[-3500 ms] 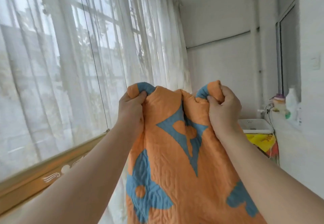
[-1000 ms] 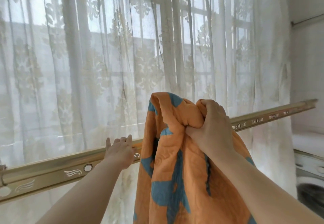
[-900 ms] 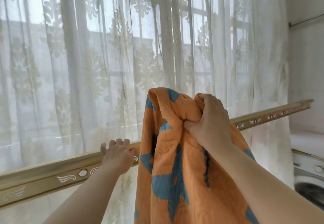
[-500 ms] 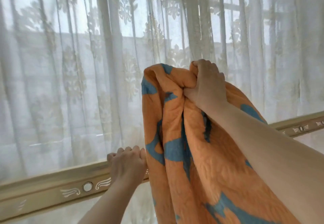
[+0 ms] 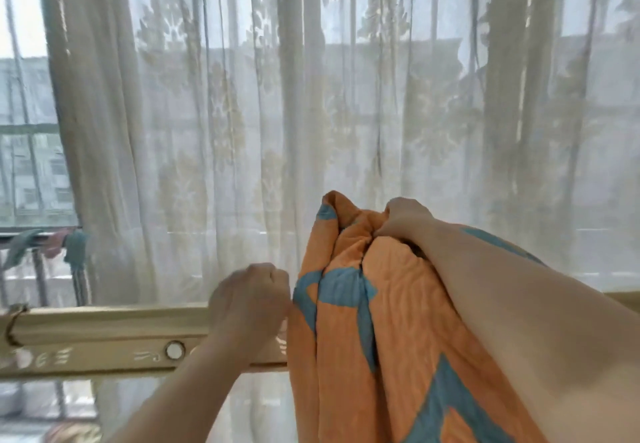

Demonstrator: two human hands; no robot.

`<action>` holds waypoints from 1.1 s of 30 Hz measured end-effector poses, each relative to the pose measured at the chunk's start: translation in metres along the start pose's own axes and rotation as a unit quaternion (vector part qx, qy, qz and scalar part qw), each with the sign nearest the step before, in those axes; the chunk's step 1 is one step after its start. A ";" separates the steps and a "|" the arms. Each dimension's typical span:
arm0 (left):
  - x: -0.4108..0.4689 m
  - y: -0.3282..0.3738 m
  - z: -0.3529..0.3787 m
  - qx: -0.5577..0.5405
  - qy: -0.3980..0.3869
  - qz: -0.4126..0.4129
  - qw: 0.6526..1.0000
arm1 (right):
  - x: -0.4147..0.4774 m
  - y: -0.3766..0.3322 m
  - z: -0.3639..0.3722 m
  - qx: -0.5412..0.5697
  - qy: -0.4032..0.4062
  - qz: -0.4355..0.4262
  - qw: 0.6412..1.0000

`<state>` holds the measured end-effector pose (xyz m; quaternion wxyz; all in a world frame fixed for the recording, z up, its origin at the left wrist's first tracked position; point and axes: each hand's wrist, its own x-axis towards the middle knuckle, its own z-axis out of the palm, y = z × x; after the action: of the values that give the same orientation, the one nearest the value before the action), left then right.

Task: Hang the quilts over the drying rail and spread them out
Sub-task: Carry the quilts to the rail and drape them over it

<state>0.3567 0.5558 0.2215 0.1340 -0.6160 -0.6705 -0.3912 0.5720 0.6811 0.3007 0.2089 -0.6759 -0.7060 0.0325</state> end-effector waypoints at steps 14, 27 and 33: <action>0.025 0.125 0.059 -0.105 -0.290 0.112 0.945 | -0.065 0.119 -0.083 -0.119 0.057 -0.108 0.985; 0.036 0.128 0.057 -0.059 -0.283 0.010 0.957 | -0.133 0.214 -0.030 0.089 0.039 -0.125 0.987; 0.004 0.165 0.006 -0.124 -0.012 0.104 0.987 | -0.129 0.176 -0.017 0.062 0.039 -0.103 0.992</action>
<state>0.5116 0.5526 0.2797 0.0880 -0.6991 -0.5503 -0.4479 0.7427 0.5666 0.2259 0.2800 -0.5860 -0.7599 0.0279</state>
